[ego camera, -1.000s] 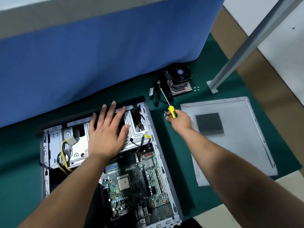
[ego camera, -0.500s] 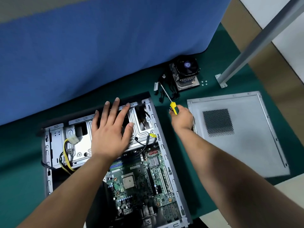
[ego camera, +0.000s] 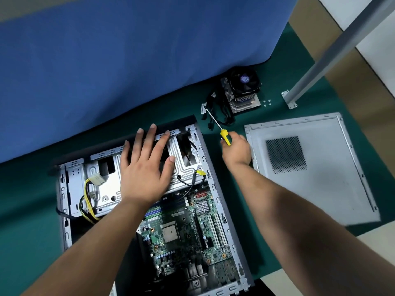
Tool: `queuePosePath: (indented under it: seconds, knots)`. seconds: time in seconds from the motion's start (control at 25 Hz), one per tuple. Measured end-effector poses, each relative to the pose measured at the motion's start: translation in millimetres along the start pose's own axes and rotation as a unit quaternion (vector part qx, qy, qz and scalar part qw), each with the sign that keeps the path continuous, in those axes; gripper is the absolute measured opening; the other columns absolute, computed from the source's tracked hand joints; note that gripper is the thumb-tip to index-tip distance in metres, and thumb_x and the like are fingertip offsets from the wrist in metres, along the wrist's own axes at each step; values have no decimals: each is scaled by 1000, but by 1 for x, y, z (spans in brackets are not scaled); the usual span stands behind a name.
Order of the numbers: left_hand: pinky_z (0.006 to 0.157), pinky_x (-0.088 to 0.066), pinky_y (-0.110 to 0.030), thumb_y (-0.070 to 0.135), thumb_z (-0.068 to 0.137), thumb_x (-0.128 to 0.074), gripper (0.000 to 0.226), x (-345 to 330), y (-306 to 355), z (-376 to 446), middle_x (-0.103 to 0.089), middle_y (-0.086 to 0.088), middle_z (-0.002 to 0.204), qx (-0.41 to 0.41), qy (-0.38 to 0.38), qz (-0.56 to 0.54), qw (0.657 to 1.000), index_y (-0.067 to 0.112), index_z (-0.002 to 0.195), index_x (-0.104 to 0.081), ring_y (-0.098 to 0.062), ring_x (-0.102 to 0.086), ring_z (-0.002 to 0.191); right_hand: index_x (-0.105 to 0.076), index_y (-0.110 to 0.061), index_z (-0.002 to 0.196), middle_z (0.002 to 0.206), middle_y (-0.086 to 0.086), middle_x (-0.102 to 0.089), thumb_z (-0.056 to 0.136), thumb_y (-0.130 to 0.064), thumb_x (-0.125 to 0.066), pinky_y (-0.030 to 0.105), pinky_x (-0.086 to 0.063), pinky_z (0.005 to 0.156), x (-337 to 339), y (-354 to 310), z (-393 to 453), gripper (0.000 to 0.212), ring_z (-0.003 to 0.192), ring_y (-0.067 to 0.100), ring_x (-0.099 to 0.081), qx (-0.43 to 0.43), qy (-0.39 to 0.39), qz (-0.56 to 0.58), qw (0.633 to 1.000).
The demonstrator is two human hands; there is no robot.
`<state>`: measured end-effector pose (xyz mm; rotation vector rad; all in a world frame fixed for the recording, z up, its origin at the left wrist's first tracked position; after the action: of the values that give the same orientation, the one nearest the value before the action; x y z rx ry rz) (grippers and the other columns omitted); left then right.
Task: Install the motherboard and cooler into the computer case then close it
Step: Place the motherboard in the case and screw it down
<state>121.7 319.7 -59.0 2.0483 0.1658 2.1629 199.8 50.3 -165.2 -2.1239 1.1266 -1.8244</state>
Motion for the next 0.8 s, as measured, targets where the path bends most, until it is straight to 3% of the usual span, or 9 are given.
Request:
queuePosePath:
  seconds: [0.24, 0.44, 0.52, 0.6, 0.64, 0.72, 0.76, 0.8]
  knots:
    - [126, 1, -45, 58, 105, -27, 57, -3, -2, 2, -7, 14, 171, -2, 4, 0, 1000, 44, 160, -19, -13, 1, 158, -68, -19, 111, 108, 8, -64, 98, -30, -61, 33, -46, 71, 5, -5, -4, 18, 94, 32, -60, 17, -8, 20, 1000]
    - [126, 2, -44, 60, 104, -25, 58, 1, 1, 2, -8, 13, 171, -9, -10, -5, 1000, 43, 160, -21, -13, 1, 158, -65, -21, 89, 83, 2, -72, 98, -25, -59, 31, -49, 67, 48, -10, -39, 12, 81, 26, -68, 15, -39, 170, 984]
    - [126, 6, -41, 60, 104, -31, 58, 8, 2, 3, -7, 13, 171, -3, -31, -38, 999, 43, 159, -25, -12, 4, 158, -66, -24, 85, 84, -1, -75, 96, -19, -63, 33, -53, 73, 71, -15, -65, 12, 77, 17, -72, 15, -68, 248, 966]
    - [126, 7, -39, 53, 104, -45, 52, 25, 6, -1, -13, 12, 170, 21, -49, -145, 988, 41, 154, -37, -13, 3, 158, -70, -24, 87, 88, -4, -77, 94, -16, -67, 32, -54, 70, 96, -26, -99, 11, 71, 8, -69, 21, -103, 301, 948]
    - [127, 1, -41, 46, 104, -52, 47, 35, 12, -7, -24, 11, 167, 32, -44, -218, 975, 38, 149, -45, -15, -5, 158, -71, -23, 88, 89, -4, -77, 93, -15, -68, 29, -52, 67, 105, -32, -116, 10, 69, 6, -67, 19, -125, 326, 937]
    - [121, -33, -43, 35, 102, -58, 29, 56, 31, -34, -55, 10, 143, 48, -19, -342, 938, 34, 131, -61, -15, -42, 142, -74, -22, 88, 86, -2, -78, 90, -12, -72, 25, -49, 63, 112, -44, -152, 11, 66, 6, -64, 13, -181, 361, 914]
    - [105, -51, -34, 32, 101, -60, 19, 61, 42, -51, -64, 14, 125, 60, -25, -404, 913, 36, 120, -64, -6, -58, 122, -75, -23, 87, 84, -2, -77, 88, -12, -74, 24, -48, 61, 111, -49, -168, 11, 65, 7, -63, 14, -208, 359, 909]
    - [87, -57, -23, 28, 100, -63, 14, 62, 53, -69, -69, 17, 110, 75, -46, -470, 878, 37, 110, -67, 1, -65, 103, -75, -24, 87, 81, -2, -77, 86, -12, -77, 23, -48, 59, 108, -53, -183, 12, 64, 8, -63, 19, -230, 345, 910]
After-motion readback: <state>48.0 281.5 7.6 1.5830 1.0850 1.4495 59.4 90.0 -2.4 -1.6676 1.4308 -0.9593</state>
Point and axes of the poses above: each hand's wrist, its own z-axis towards the middle knuckle, its own x-axis out of the back of the hand, y = z × x, the point moved 6 cm from there along z, towards the middle knuckle
